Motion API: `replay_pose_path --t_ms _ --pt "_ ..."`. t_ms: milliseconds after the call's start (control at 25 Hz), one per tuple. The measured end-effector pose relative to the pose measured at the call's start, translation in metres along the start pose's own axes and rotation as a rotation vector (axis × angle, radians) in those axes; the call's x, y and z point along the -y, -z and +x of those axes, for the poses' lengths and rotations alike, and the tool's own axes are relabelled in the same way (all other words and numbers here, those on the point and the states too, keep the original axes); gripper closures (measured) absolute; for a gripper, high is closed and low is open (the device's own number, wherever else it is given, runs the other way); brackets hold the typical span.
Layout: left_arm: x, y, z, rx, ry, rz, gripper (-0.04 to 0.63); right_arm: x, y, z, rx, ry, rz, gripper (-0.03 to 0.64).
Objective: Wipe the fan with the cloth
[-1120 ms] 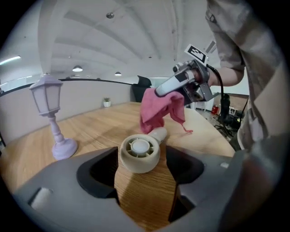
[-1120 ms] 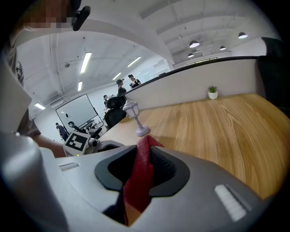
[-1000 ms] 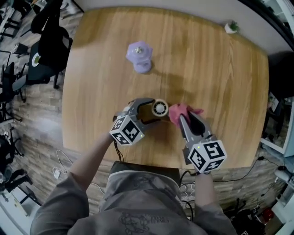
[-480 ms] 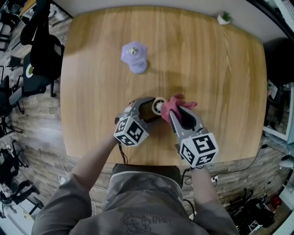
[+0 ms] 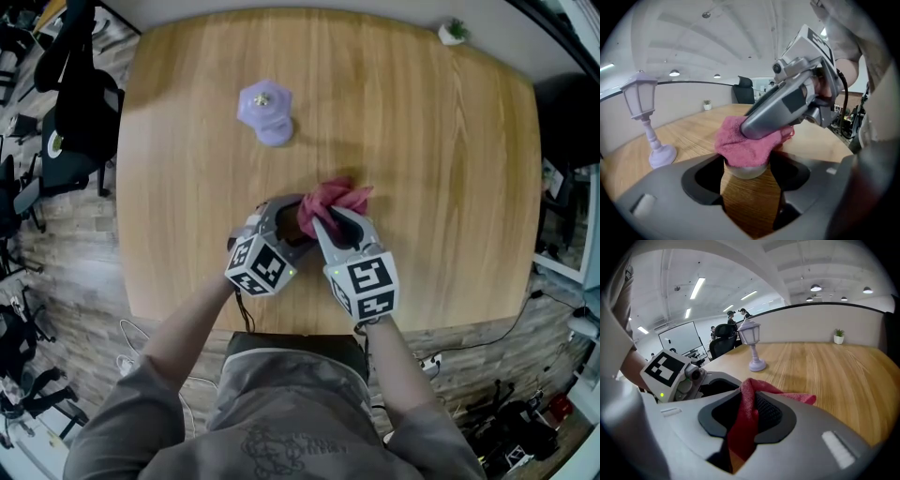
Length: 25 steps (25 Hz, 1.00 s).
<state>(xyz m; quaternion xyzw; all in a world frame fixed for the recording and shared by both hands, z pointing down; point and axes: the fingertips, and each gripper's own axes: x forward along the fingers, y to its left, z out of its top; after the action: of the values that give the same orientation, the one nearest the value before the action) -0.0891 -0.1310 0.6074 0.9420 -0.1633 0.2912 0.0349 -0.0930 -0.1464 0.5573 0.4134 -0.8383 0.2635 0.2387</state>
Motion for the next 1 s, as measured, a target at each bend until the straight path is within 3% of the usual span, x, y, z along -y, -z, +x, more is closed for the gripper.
replay_pose_path --t_ms 160,560,760,1000 --pt "-0.001 0.0 0.0 0.002 -0.002 0.002 0.285 0.016 0.006 -0.014 -0.009 0.047 -0.014 0.52" --pt "-0.002 -0.001 0.001 -0.003 -0.006 -0.002 0.285 0.079 0.052 -0.063 -0.096 0.267 0.083 0.52" --pt "-0.002 -0.001 0.001 0.0 -0.009 -0.004 0.285 0.065 0.035 -0.045 -0.032 0.195 0.127 0.52" --pt "-0.004 -0.001 0.001 0.001 -0.015 -0.012 0.285 0.041 0.006 -0.015 -0.007 0.12 0.081 0.52"
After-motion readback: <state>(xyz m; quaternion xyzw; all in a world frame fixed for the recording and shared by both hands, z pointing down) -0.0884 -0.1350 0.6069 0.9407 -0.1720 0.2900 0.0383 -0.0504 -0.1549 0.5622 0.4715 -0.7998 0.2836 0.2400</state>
